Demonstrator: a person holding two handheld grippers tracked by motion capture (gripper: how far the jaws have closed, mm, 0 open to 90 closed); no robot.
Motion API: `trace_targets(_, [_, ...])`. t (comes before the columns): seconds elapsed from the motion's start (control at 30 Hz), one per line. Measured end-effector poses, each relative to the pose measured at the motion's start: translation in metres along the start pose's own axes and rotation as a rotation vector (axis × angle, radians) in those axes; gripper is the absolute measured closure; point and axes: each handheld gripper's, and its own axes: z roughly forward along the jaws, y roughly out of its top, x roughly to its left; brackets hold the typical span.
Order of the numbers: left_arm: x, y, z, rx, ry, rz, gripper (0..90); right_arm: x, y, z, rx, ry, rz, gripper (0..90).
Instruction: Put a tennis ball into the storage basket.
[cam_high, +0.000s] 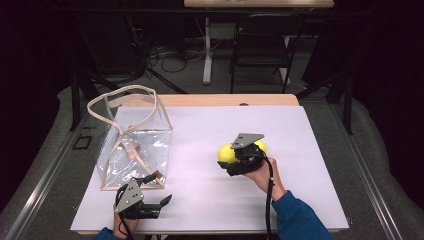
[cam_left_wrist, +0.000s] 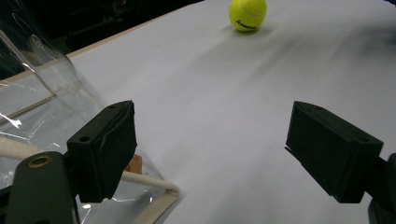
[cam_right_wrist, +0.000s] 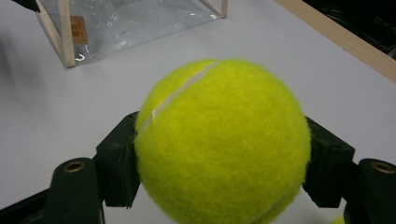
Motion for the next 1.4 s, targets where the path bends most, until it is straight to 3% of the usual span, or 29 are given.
trace_targets(1.4, [0.000,0.000,0.000,-0.002,0.001,0.003,16.0,-0.012,0.049,0.007,-0.014,0.030,-0.057,26.8])
